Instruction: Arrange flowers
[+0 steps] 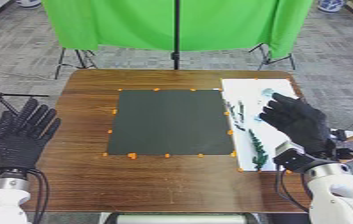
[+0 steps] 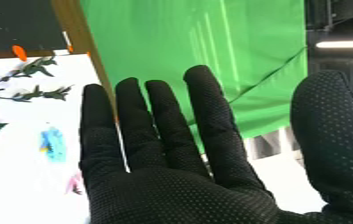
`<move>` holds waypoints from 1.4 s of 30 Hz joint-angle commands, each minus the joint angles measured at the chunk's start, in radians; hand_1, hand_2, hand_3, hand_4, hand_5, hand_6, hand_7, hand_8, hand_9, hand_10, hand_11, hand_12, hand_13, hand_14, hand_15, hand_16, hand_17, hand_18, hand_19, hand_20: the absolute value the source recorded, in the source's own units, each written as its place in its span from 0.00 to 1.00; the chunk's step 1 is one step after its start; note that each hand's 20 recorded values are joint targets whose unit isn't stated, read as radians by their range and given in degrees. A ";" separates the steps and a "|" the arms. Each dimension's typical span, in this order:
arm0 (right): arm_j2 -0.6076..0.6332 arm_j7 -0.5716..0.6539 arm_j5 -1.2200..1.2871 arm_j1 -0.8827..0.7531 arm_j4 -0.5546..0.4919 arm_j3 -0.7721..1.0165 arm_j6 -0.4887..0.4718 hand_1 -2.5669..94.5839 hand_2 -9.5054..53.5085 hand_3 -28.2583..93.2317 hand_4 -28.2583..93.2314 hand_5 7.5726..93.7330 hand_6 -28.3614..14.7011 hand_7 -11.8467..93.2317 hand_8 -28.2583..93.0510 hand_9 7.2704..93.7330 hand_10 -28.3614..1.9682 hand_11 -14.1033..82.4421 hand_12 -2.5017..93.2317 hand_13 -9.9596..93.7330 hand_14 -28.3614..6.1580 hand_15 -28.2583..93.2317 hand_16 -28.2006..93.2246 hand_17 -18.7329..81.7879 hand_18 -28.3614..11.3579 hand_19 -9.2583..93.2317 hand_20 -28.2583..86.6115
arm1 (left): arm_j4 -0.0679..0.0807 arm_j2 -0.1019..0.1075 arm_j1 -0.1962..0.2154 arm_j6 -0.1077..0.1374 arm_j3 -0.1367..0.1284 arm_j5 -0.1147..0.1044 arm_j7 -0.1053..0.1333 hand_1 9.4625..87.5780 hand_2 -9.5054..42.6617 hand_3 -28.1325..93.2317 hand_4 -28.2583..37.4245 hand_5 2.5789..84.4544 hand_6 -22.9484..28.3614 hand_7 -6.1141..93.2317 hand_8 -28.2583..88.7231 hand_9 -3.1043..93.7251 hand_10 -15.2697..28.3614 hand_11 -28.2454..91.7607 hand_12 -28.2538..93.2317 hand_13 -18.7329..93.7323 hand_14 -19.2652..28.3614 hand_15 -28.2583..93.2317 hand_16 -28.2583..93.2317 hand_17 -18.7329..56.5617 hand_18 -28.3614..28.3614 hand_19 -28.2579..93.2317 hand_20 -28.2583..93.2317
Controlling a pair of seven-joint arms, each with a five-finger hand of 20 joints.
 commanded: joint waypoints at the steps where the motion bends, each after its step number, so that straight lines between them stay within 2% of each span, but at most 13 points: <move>1: 0.084 0.088 -0.510 0.002 -0.039 -0.073 0.170 0.27 0.12 0.92 0.00 0.44 0.59 0.35 0.10 0.43 0.40 0.27 0.15 0.48 0.39 0.42 0.35 0.33 0.21 0.54 0.39 | -0.003 -0.005 0.015 0.005 0.000 -0.020 0.005 0.20 0.47 0.83 0.00 0.52 0.58 0.17 0.16 0.45 0.67 0.38 0.32 0.43 0.68 0.47 0.17 0.20 0.75 0.52 0.33; 3: 0.166 0.164 -0.769 0.006 -0.018 -0.181 0.400 0.29 0.08 0.91 0.00 0.47 0.57 0.35 0.11 0.50 0.39 0.30 0.16 0.55 0.39 0.49 0.35 0.35 0.17 0.63 0.41 | -0.004 -0.004 0.017 0.009 -0.003 -0.020 0.004 0.20 0.47 0.83 0.00 0.52 0.58 0.17 0.16 0.45 0.67 0.38 0.32 0.43 0.68 0.47 0.17 0.20 0.75 0.52 0.33; 5: 0.195 0.221 -0.924 0.006 -0.004 -0.225 0.487 0.31 0.04 0.92 0.00 0.53 0.56 0.36 0.10 0.57 0.37 0.32 0.16 0.59 0.39 0.52 0.34 0.37 0.16 0.66 0.41 | -0.010 -0.005 0.016 0.050 0.001 -0.044 0.018 0.20 0.47 0.83 0.00 0.53 0.58 0.17 0.16 0.45 0.67 0.38 0.32 0.42 0.68 0.47 0.17 0.20 0.75 0.52 0.33; 7: 0.203 0.284 -1.060 0.007 0.001 -0.241 0.464 0.33 0.01 0.91 0.00 0.56 0.56 0.35 0.10 0.60 0.37 0.34 0.16 0.61 0.39 0.55 0.33 0.38 0.17 0.69 0.40 | -0.013 -0.006 0.025 0.064 -0.003 -0.075 0.026 0.20 0.47 0.83 0.00 0.53 0.59 0.18 0.16 0.45 0.67 0.38 0.32 0.42 0.68 0.48 0.17 0.20 0.75 0.52 0.33; 10: 0.225 0.367 -1.307 0.003 0.016 -0.269 0.394 0.34 0.00 0.90 0.01 0.58 0.54 0.34 0.11 0.62 0.36 0.35 0.17 0.63 0.38 0.59 0.33 0.42 0.15 0.79 0.40 | -0.016 -0.004 0.032 0.079 -0.006 -0.083 0.027 0.20 0.47 0.83 0.00 0.53 0.59 0.18 0.16 0.45 0.67 0.39 0.32 0.42 0.68 0.48 0.17 0.20 0.75 0.52 0.34; 12: 0.234 0.384 -1.410 0.012 0.034 -0.299 0.362 0.35 0.00 0.89 0.01 0.58 0.53 0.33 0.11 0.62 0.33 0.36 0.18 0.62 0.37 0.64 0.35 0.44 0.13 0.87 0.43 | -0.021 -0.004 0.030 0.103 -0.004 -0.094 0.032 0.20 0.47 0.83 0.00 0.54 0.59 0.18 0.16 0.45 0.67 0.39 0.32 0.42 0.68 0.48 0.18 0.20 0.75 0.53 0.34; 18: 0.247 0.420 -1.649 -0.024 0.038 -0.347 0.286 0.37 0.00 0.88 0.00 0.57 0.51 0.32 0.12 0.62 0.31 0.44 0.22 0.58 0.31 0.78 0.40 0.47 0.10 0.96 0.51 | -0.023 -0.003 0.039 0.098 -0.004 -0.097 0.023 0.20 0.47 0.84 0.00 0.54 0.59 0.19 0.16 0.45 0.67 0.40 0.32 0.43 0.70 0.52 0.18 0.19 0.76 0.54 0.34; 25: 0.287 0.511 -1.817 -0.036 0.025 -0.431 0.231 0.35 0.00 0.87 0.00 0.62 0.48 0.36 0.13 0.59 0.23 0.65 0.31 0.58 0.16 0.89 0.50 0.48 0.02 1.00 0.63 | -0.020 -0.004 0.032 0.091 -0.002 -0.096 0.038 0.21 0.47 0.84 0.00 0.54 0.59 0.19 0.16 0.45 0.67 0.40 0.32 0.44 0.72 0.54 0.18 0.19 0.76 0.54 0.35; 28: 0.293 0.542 -1.816 -0.043 0.012 -0.440 0.220 0.36 0.00 0.87 0.00 0.62 0.48 0.38 0.13 0.58 0.20 0.67 0.33 0.58 0.12 0.89 0.52 0.49 0.00 1.00 0.67 | -0.019 -0.003 0.033 0.086 -0.003 -0.089 0.041 0.21 0.48 0.84 0.00 0.55 0.59 0.19 0.16 0.45 0.67 0.40 0.32 0.44 0.72 0.54 0.18 0.19 0.76 0.54 0.35; 30: 0.288 0.531 -1.797 -0.052 0.003 -0.449 0.185 0.37 0.00 0.87 0.00 0.62 0.47 0.38 0.13 0.57 0.18 0.68 0.33 0.58 0.11 0.89 0.52 0.49 0.00 1.00 0.67 | -0.015 -0.007 0.045 0.047 -0.015 -0.052 0.037 0.21 0.48 0.84 0.00 0.54 0.59 0.19 0.16 0.45 0.67 0.40 0.32 0.44 0.72 0.55 0.18 0.19 0.77 0.54 0.35; 32: 0.282 0.536 -1.824 -0.051 0.017 -0.464 0.186 0.38 0.00 0.88 0.00 0.62 0.47 0.38 0.13 0.56 0.17 0.67 0.33 0.57 0.13 0.89 0.51 0.49 0.00 0.98 0.66 | -0.018 -0.011 0.047 0.051 -0.016 -0.034 0.039 0.21 0.48 0.84 0.00 0.54 0.58 0.19 0.16 0.44 0.67 0.40 0.32 0.43 0.71 0.54 0.17 0.19 0.77 0.54 0.35; 34: 0.272 0.557 -1.831 -0.048 0.021 -0.471 0.153 0.41 0.00 0.89 0.00 0.62 0.46 0.38 0.13 0.56 0.17 0.67 0.32 0.57 0.13 0.88 0.51 0.49 0.00 0.98 0.66 | -0.019 -0.017 0.049 0.042 -0.014 -0.050 0.038 0.21 0.47 0.84 0.00 0.54 0.58 0.19 0.16 0.44 0.67 0.40 0.32 0.42 0.71 0.54 0.17 0.19 0.77 0.53 0.34; 42: 0.250 0.544 -1.821 -0.055 0.036 -0.460 0.092 0.44 0.00 0.89 0.00 0.61 0.46 0.38 0.13 0.56 0.17 0.67 0.32 0.57 0.12 0.89 0.50 0.49 0.00 0.99 0.65 | -0.014 -0.020 0.048 0.035 -0.011 -0.045 0.031 0.21 0.47 0.84 0.00 0.54 0.58 0.19 0.16 0.44 0.66 0.40 0.32 0.42 0.71 0.53 0.18 0.19 0.77 0.53 0.35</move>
